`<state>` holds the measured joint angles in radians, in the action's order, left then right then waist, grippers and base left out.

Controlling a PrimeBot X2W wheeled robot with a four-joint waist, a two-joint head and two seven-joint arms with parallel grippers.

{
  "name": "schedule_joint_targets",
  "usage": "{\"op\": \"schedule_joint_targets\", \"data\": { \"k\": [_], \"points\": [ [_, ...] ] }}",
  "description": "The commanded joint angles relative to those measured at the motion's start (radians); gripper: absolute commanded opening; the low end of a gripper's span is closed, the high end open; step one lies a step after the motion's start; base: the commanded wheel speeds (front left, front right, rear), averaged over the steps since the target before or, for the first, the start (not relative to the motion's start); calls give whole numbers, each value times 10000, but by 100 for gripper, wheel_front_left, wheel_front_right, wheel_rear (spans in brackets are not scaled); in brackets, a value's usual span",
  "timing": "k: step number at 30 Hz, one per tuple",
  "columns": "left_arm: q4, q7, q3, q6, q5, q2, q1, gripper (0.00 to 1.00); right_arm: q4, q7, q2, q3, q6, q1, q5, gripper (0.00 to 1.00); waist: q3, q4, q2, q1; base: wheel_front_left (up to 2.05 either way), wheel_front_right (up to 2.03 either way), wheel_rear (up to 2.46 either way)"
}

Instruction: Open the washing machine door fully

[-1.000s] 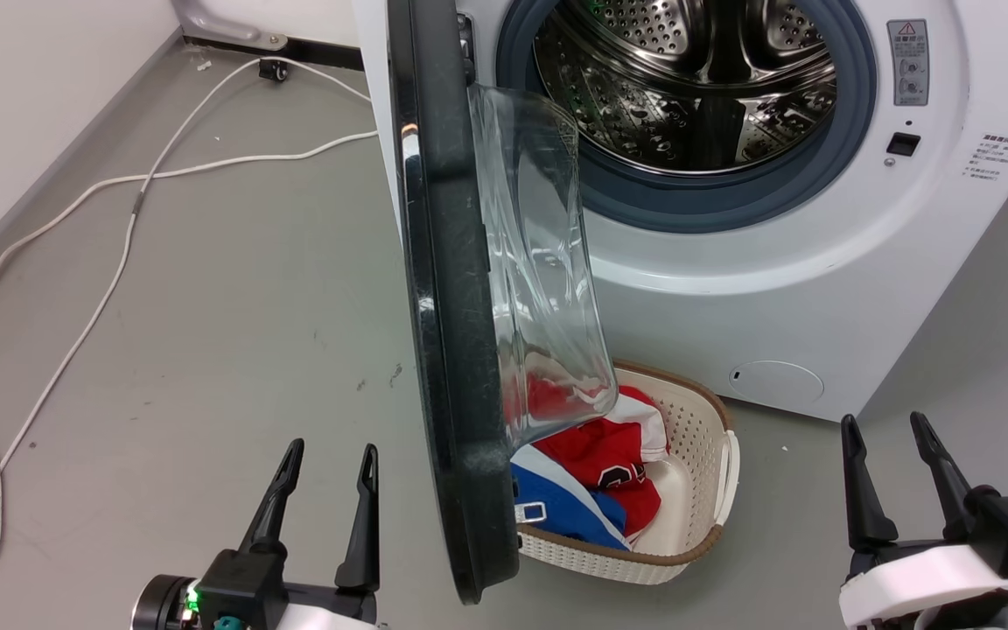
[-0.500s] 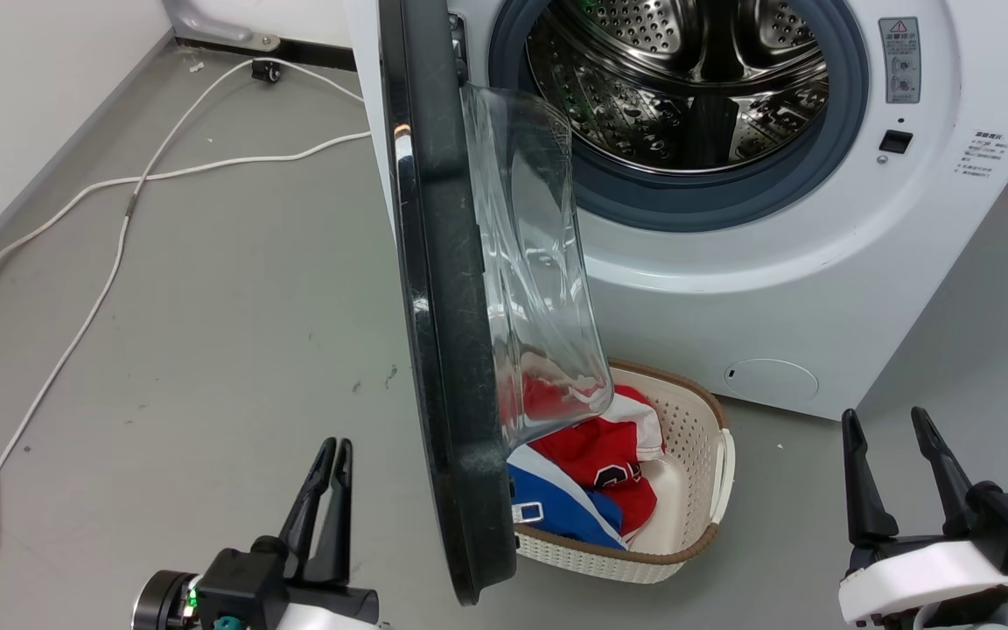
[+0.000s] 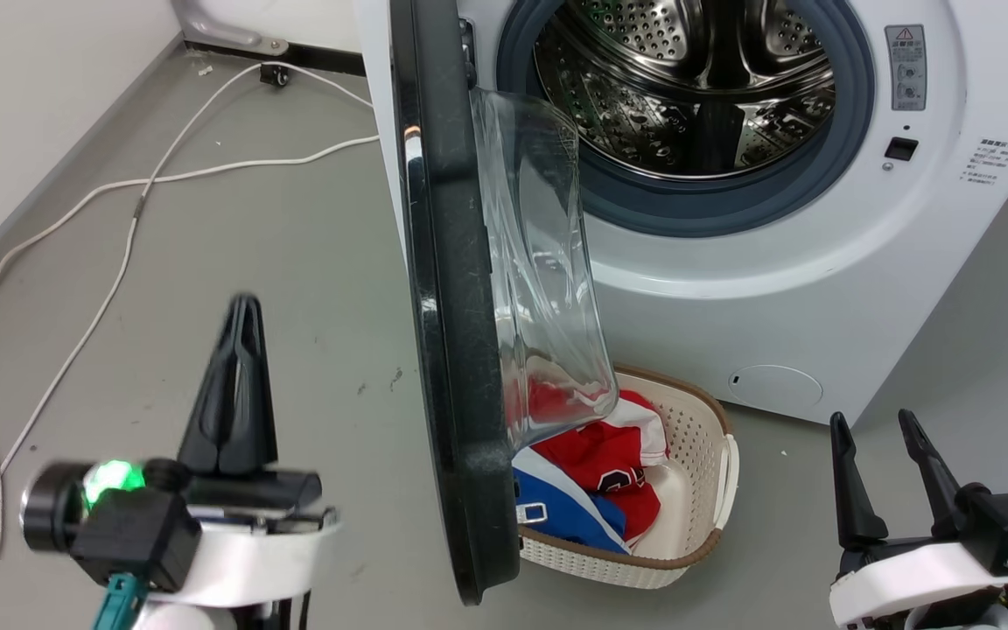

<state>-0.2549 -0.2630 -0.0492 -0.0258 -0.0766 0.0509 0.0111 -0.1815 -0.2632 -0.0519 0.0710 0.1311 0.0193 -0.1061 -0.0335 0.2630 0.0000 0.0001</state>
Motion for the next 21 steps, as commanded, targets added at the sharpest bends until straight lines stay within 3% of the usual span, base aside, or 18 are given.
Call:
{"op": "schedule_joint_targets", "data": {
  "k": [1,9,21],
  "points": [
    [-304,-27,10,-121,258,-10,360,0,-32,-22,25,12,-7,-31,-17,100,37,19,0,-1,0,0,0],
    [-1455,-26,-350,-401,163,-10,1717,0,-117,-22,27,-78,-7,68,-404,100,125,5,0,-1,0,0,0],
    [-288,-27,-2909,-930,219,77,815,0,-206,-21,27,-131,-7,175,-771,100,33,-247,0,-1,0,0,0]
  ]
}}
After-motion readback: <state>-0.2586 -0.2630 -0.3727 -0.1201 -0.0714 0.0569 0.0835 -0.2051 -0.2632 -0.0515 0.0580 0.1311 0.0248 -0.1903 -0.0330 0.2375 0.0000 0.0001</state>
